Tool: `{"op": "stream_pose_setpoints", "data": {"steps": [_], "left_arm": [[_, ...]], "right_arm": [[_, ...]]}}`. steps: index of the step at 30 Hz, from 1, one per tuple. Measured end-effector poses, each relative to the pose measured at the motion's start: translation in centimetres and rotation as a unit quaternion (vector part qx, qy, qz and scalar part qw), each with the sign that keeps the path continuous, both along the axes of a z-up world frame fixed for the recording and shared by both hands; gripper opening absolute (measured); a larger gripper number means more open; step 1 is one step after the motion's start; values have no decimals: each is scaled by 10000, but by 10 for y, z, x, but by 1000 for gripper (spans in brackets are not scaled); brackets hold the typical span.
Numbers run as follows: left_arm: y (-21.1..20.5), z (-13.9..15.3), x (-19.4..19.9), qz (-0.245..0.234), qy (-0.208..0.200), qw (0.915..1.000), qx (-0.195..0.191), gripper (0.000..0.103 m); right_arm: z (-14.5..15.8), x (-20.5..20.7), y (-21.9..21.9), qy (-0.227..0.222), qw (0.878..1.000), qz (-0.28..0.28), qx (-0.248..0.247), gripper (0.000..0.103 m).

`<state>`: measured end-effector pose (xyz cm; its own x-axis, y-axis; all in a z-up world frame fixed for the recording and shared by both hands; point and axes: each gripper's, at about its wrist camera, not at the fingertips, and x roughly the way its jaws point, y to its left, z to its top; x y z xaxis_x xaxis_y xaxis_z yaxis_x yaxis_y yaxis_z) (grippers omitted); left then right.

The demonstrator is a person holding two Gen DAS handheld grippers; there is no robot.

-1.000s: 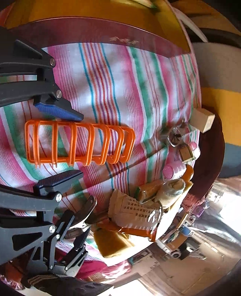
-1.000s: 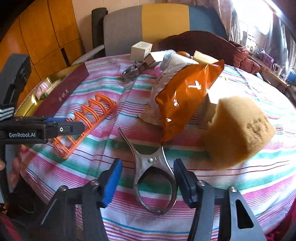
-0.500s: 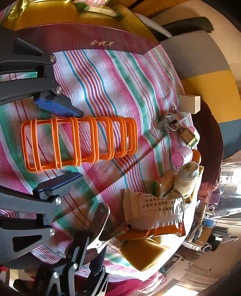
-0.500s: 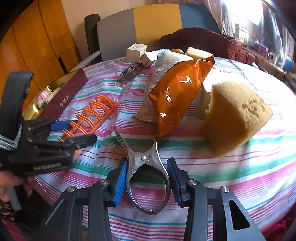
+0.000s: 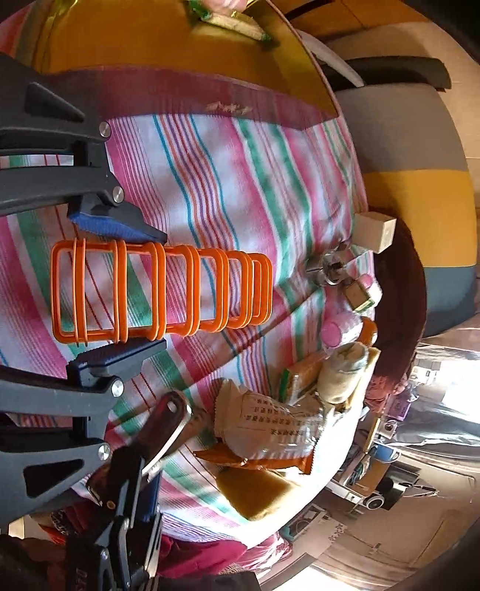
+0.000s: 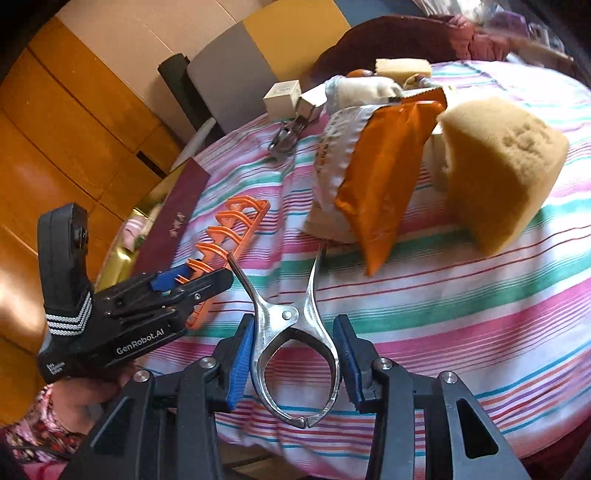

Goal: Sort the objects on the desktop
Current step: 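Grasp the orange rack with the left tool while the right tool grasps the steel clip, then carry the orange rack and steel clip over the gold tray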

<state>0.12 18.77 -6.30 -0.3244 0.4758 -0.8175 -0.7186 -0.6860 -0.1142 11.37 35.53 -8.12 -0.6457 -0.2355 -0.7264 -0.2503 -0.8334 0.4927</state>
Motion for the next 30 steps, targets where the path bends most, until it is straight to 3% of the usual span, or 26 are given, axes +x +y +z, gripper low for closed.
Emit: {"op": "stream_pose_setpoints", "data": {"steps": [5, 15, 19, 30], "left_arm": [[-13, 18, -2, 84, 118, 9998, 161, 50], [-47, 39, -16, 472, -19, 9975, 521, 50], [-60, 45, -23, 628, -49, 9960, 631, 50], [-89, 72, -34, 872, -18, 9916, 957, 50]], "right_arm": [[7, -7, -6, 119, 9997, 21, -222, 43], [28, -39, -22, 285, 9986, 334, -300, 43], [38, -55, -30, 361, 9985, 412, -28, 43], [65, -87, -35, 615, 9970, 470, -31, 43]]}}
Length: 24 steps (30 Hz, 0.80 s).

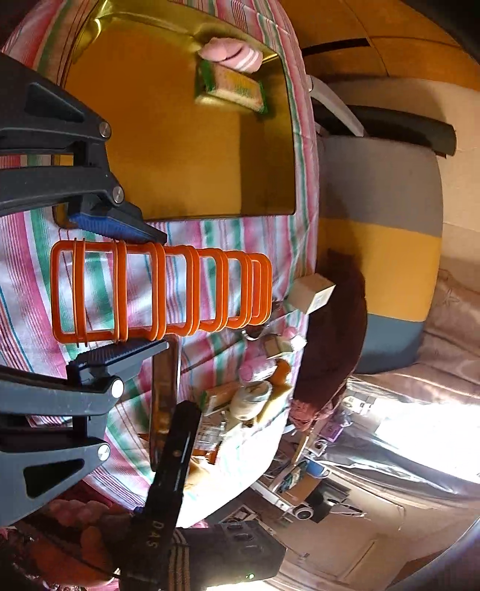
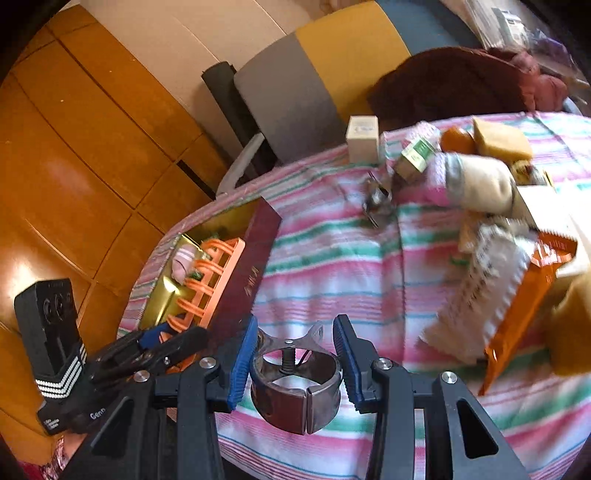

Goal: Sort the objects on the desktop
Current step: 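Carry the orange rack and steel clip over the gold tray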

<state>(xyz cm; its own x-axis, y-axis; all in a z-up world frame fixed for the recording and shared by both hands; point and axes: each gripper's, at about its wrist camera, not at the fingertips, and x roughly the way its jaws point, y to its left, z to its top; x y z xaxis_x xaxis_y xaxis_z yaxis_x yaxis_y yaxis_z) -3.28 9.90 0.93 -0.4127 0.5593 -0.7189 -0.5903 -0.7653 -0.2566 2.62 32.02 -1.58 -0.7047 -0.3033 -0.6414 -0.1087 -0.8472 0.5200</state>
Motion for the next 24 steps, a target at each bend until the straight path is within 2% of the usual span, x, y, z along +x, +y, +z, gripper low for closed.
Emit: {"op": "stream_pose_setpoints", "data": {"steps": [6, 12, 18, 24], "left_arm": [[-29, 23, -23, 316, 233, 9992, 77, 50], [-69, 25, -69, 750, 259, 9967, -170, 50], [-98, 7, -111, 913, 152, 9943, -538, 50], [-104, -16, -164, 980, 67, 9905, -964, 50]], "right_arm": [[24, -32, -18, 196, 9996, 174, -54, 43], [45, -88, -59, 418, 9975, 572, 52, 43], [36, -140, -103, 302, 9956, 863, 195, 43], [13, -196, -134, -83, 9967, 762, 281, 43]]}}
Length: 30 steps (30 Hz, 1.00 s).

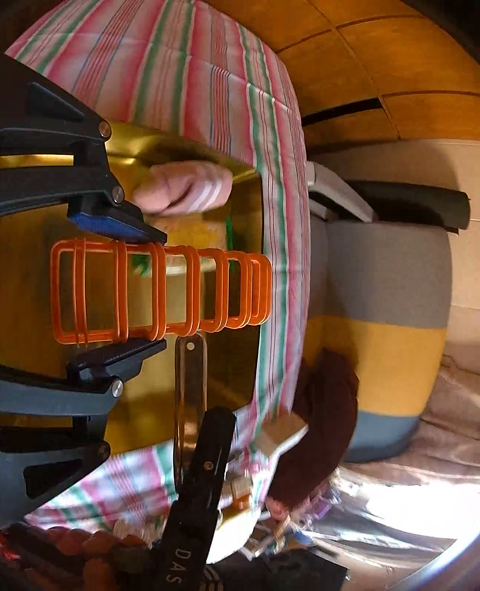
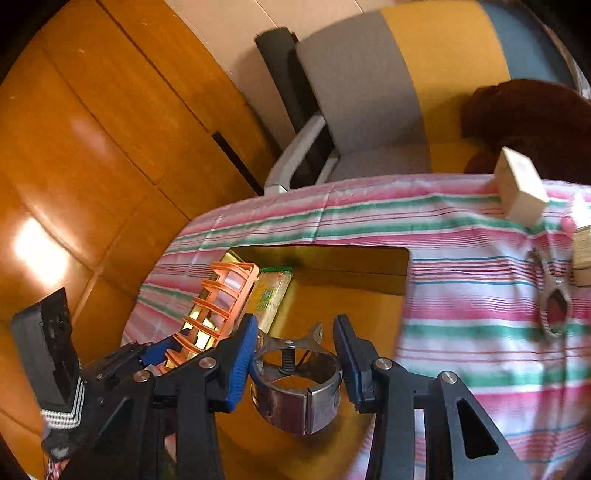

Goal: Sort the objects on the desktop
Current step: 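Carry the orange rack and steel clip over the gold tray, then open both tools to release the rack and clip into the tray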

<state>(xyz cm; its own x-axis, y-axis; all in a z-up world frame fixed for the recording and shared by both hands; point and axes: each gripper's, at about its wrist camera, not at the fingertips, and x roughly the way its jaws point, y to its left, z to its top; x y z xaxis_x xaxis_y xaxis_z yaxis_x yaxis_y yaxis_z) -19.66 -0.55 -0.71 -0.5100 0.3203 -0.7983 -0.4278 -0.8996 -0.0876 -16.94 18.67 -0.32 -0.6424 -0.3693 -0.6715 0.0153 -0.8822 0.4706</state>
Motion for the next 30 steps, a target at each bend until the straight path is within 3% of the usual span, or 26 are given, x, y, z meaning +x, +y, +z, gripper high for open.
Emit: {"op": "stream_pose_setpoints", "data": {"steps": [4, 8, 11, 16, 25, 30], "left_arm": [[5, -17, -31, -24, -75, 9992, -385, 50], [-1, -35, -54, 278, -548, 9963, -599, 52], [-18, -31, -51, 532, -619, 9964, -219, 56], [-37, -15, -38, 845, -391, 9952, 288, 57], [-35, -9, -14, 1046, -215, 9936, 366, 56], [-36, -10, 5, 1196, -268, 9915, 446, 56]], "right_arm": [[-11, -33, -16, -106, 9992, -365, 137, 43], [-29, -57, -25, -360, 9971, -675, 40, 45], [-41, -60, -28, -541, 9964, -587, -297, 55], [-40, -44, -30, -465, 9974, -401, -373, 56], [-48, -23, -25, -615, 9959, -407, -524, 63], [-42, -13, -36, -521, 9984, -173, -128, 65]]}}
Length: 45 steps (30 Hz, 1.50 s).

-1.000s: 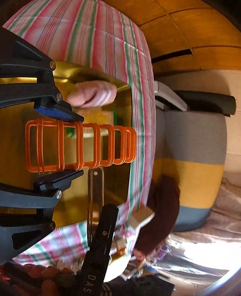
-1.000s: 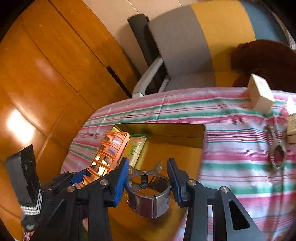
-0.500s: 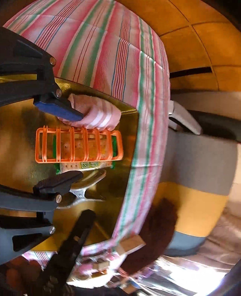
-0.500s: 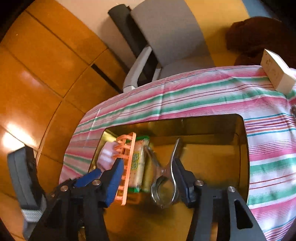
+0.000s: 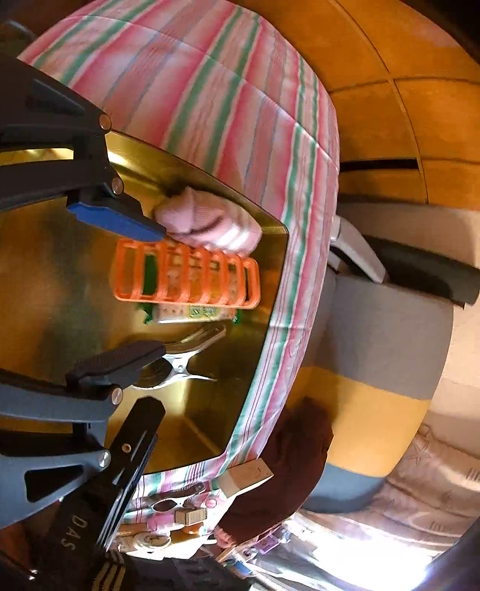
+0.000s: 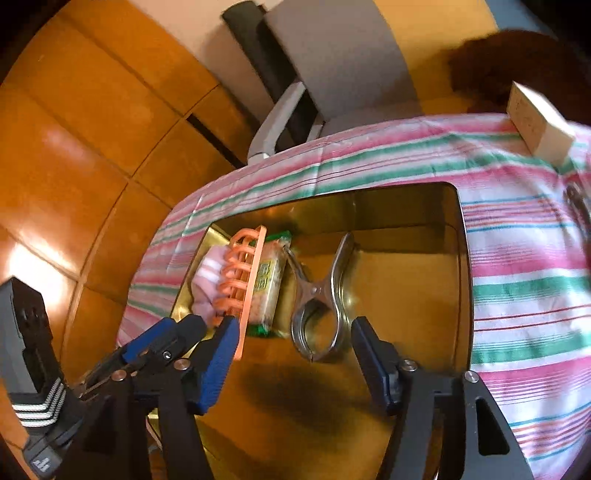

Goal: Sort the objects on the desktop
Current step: 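Open both tools to release the rack and clip into the tray, then move both tools back toward the remaining items near the sponge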

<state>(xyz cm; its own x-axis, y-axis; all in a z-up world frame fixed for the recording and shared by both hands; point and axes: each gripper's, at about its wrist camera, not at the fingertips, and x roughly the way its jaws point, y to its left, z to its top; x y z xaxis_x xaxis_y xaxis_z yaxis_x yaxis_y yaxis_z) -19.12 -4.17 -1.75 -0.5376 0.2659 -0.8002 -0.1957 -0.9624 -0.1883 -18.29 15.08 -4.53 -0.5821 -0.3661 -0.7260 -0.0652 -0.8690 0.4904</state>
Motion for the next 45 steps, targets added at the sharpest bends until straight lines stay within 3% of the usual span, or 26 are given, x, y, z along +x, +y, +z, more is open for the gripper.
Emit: {"op": "stream_pose_setpoints", "data": {"steps": [9, 12, 25, 33, 45], "left_arm": [[-12, -1, 30, 282, 66, 9996, 43, 56], [-14, -3, 37, 346, 26, 9994, 77, 56], [4, -2, 67, 324, 50, 9995, 22, 56], [25, 2, 85, 184, 98, 9998, -13, 56], [75, 8, 110, -358, 172, 9992, 10, 56]], "right_arm": [[17, 28, -18, 376, 9951, 389, 833, 71], [21, 36, -20, 421, 9937, 476, 922, 78], [38, 73, -17, 740, 9831, 651, 1541, 86], [49, 96, 2, 921, 9780, 368, 1836, 103], [51, 137, 46, 1060, 9757, -113, 1915, 103]]}}
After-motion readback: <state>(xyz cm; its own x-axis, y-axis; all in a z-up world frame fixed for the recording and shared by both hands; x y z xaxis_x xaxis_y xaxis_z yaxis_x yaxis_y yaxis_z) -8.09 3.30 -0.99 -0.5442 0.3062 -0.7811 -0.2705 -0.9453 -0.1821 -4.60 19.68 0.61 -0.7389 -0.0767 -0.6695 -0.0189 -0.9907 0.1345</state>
